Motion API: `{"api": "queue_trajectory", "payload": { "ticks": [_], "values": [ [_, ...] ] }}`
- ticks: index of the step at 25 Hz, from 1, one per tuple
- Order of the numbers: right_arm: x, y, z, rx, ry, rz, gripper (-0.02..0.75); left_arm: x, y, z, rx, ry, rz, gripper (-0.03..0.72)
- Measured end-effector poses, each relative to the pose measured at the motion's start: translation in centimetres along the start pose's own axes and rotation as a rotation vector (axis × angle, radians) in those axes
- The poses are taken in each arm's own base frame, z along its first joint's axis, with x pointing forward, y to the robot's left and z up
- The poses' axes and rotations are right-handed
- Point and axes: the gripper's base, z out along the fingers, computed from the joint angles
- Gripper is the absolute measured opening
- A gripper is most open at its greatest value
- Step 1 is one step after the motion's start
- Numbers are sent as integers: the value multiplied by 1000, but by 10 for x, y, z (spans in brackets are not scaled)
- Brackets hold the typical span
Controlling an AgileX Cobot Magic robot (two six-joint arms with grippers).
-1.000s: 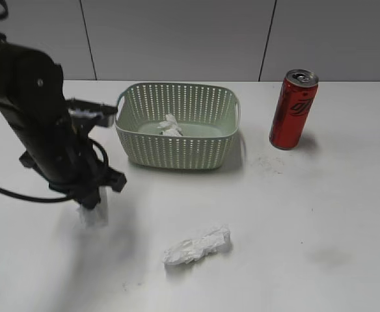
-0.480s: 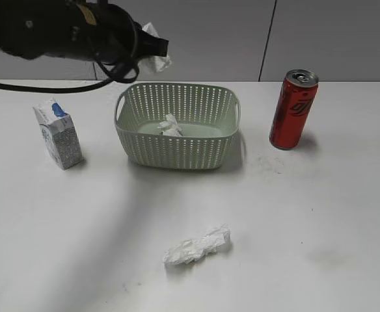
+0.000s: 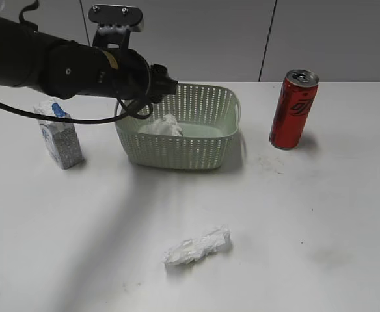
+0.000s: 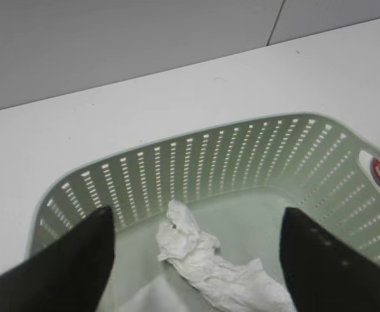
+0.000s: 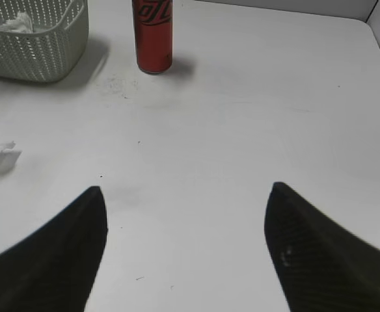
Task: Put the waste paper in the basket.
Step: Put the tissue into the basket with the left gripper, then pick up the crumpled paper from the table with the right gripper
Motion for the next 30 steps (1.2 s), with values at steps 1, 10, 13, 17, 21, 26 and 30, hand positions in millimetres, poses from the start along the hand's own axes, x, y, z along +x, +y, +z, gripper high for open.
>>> {"api": "queue_trajectory", "payload": {
  "ticks": [1,10,13,17,21,26,30],
  "values": [
    [0,0,0,0,0,0,571,-1,0,-2,1,3,-1,629],
    [-1,0,2,-1,15,1,571,-34,5,-55,-25,197,54,666],
    [-4,-1,10,-3,76,2,571,-47,20,-75,-81,345,61,655],
    [-13,-4,27,1,180,-1,571,-61,40,-98,-133,480,56,640],
    [-26,-6,49,-12,273,15,571,-59,62,-113,-172,586,37,629],
    [-43,-3,84,-77,441,96,571,-53,87,-127,-203,701,8,616],
    [-59,-3,117,-111,560,131,571,-54,101,-142,-211,731,9,606]
  ]
}}
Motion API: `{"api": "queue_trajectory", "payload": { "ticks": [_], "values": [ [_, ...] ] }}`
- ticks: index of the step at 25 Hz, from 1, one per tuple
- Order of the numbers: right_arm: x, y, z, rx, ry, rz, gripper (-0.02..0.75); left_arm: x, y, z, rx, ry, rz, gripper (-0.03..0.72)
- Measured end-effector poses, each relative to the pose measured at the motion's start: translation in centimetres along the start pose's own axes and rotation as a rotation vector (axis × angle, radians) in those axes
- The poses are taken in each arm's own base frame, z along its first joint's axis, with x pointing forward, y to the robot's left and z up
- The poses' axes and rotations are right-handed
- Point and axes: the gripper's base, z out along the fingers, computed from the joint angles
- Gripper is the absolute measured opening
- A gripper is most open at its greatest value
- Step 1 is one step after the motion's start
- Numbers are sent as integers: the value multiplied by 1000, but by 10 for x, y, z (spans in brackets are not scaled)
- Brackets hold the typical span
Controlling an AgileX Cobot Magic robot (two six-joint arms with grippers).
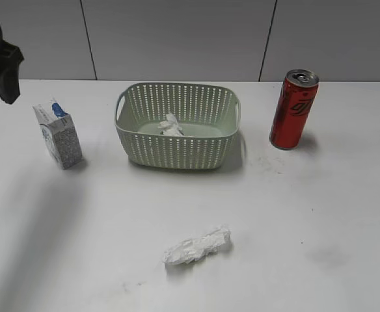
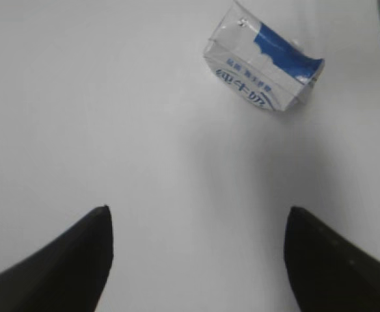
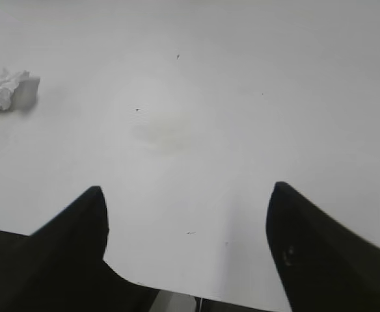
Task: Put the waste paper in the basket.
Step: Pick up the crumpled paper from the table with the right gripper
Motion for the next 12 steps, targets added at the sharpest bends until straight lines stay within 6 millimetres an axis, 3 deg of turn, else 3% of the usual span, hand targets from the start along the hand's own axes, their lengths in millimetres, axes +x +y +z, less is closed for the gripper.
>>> {"api": "queue_trajectory", "payload": {
  "ticks": [6,9,12],
  "values": [
    [-54,-1,35,-17,130,-10,571,24,18,-20,11,-32,-61,594],
    [-77,12,51,-50,165,-75,571,49,17,-25,18,-19,-80,593],
    [-92,40,70,-98,207,-179,571,81,10,-33,20,-22,-80,593]
  ]
}}
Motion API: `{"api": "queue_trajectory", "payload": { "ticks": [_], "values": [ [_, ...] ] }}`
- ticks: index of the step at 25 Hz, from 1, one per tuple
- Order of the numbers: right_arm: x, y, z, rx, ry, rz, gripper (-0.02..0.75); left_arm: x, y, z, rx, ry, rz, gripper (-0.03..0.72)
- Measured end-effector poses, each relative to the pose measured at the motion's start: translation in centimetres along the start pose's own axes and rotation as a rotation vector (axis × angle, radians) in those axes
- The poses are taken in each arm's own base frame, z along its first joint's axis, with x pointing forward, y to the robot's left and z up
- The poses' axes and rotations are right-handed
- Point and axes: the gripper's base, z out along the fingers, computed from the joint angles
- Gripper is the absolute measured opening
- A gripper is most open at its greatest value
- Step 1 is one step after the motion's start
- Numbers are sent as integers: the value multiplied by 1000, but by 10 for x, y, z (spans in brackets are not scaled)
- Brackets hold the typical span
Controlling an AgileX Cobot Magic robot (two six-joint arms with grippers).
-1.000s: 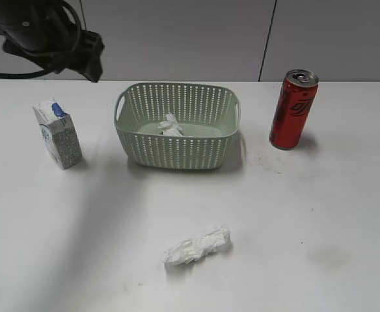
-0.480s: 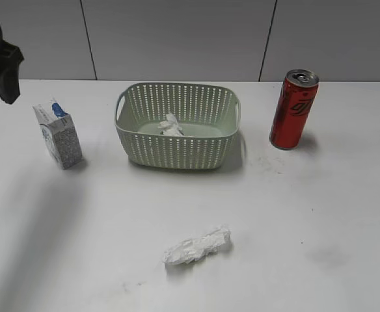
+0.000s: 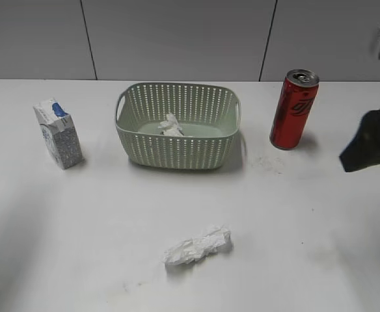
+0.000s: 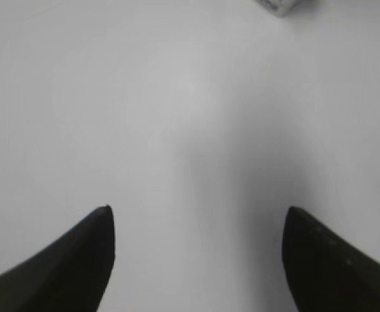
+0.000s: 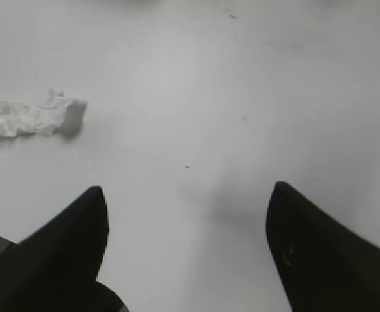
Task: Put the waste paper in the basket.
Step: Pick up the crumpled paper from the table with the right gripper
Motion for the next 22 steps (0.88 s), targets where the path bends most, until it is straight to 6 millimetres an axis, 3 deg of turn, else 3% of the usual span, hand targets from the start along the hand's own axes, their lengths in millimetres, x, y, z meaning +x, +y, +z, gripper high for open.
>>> {"api": "queue_trajectory", "payload": {
  "ticks": [6,12,17,22],
  "values": [
    [-22,66,41,-85,73,-211,571,70,-10,-15,6,-107,-5,589],
    [-15,123,94,-111,209,-301,571,149,-20,-17,-11,-287,-6,589],
    [-11,153,124,-103,265,-289,571,203,-26,-17,-22,-453,-22,589],
    [-16,168,144,-90,287,-223,571,244,-30,-33,-63,-718,-16,589]
  ]
}}
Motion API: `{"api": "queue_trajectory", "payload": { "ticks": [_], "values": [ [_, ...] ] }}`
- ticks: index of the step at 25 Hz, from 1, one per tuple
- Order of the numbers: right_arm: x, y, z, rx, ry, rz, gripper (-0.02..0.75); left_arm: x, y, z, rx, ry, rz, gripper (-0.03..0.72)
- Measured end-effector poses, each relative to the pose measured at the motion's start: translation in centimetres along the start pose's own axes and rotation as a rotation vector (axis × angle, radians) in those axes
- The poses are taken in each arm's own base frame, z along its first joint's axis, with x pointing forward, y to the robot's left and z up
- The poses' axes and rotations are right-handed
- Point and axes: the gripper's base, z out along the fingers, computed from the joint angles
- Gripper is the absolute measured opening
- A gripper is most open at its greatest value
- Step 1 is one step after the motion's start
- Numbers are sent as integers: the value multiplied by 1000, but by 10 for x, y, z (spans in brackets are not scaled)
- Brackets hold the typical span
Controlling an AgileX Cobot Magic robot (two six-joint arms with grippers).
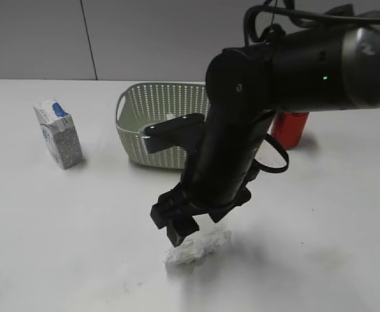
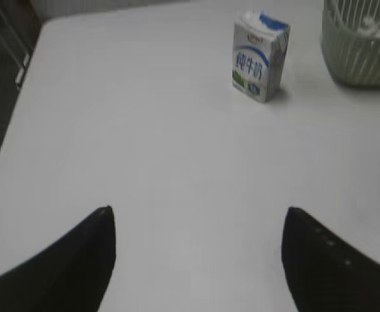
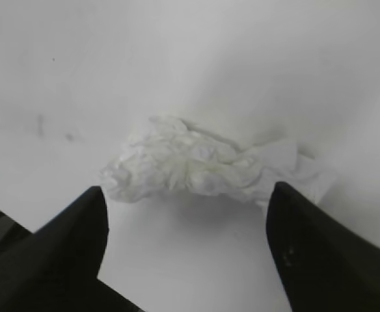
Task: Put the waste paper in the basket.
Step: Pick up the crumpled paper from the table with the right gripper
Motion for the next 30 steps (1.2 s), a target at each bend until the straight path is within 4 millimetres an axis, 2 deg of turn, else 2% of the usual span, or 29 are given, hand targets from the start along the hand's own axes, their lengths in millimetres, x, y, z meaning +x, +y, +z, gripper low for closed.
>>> {"api": "queue_trajectory", "payload": {
  "ticks": [4,12,17,20,22,24,29,30],
  "values": [
    [-3,-1,11,13,22,45,571,12,1,-16,-40,-121,3,587],
    [0,-6,30,52,85,59,571,13,3,-9,-57,-140,3,582],
    [4,-11,55,83,154,64,571,13,3,-9,-58,-141,2,581],
    [2,-12,57,92,143,53,556,13,3,-10,-58,-142,2,581],
    [1,-12,57,95,129,50,507,13,3,-10,-58,-142,2,581],
    [-1,-13,58,96,117,45,421,13,3,-10,-58,-142,2,581],
    [-2,-13,58,96,110,11,83,13,3,-10,-58,-143,3,581],
    [-2,-12,56,95,110,0,46,13,3,-10,-58,-143,3,581]
  ]
}}
